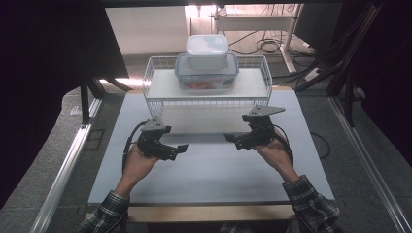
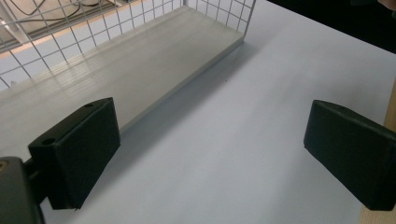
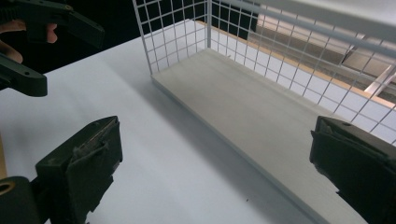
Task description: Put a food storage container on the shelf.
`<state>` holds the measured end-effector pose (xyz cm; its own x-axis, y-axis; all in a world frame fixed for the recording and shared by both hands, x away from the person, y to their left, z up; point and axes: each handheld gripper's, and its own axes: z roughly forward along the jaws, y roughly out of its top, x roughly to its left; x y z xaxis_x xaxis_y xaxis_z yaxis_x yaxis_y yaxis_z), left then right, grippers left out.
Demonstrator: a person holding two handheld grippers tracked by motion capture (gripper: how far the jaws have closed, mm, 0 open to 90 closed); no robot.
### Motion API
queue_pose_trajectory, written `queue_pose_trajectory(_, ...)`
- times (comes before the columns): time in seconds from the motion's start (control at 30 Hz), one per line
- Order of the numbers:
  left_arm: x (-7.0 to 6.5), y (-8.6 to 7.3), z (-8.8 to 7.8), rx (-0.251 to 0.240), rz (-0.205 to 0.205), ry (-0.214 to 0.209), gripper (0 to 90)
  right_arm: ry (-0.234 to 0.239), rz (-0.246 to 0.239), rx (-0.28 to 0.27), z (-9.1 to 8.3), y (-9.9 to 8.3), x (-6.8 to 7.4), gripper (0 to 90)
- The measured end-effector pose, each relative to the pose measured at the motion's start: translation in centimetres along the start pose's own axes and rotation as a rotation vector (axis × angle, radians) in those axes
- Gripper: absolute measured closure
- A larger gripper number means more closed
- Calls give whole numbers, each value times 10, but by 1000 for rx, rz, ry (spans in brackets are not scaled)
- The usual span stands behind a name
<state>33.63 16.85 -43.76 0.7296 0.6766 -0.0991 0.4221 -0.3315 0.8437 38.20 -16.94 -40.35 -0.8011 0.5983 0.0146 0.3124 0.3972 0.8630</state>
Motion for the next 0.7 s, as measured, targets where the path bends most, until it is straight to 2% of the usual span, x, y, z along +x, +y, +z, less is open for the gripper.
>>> queue_pose_trajectory(0.23,-4,-14,1,7,-1,3,28,-14,9,26,1,-15,-2,0)
queue_pose_trajectory(0.4,-4,-27,1,8,-26,-21,26,-19,21,30,-2,-23,-2,0)
queue_pose_trajectory(0.7,-5,-42,-2,24,-42,-13,20,-15,21,36,-10,-33,3,0)
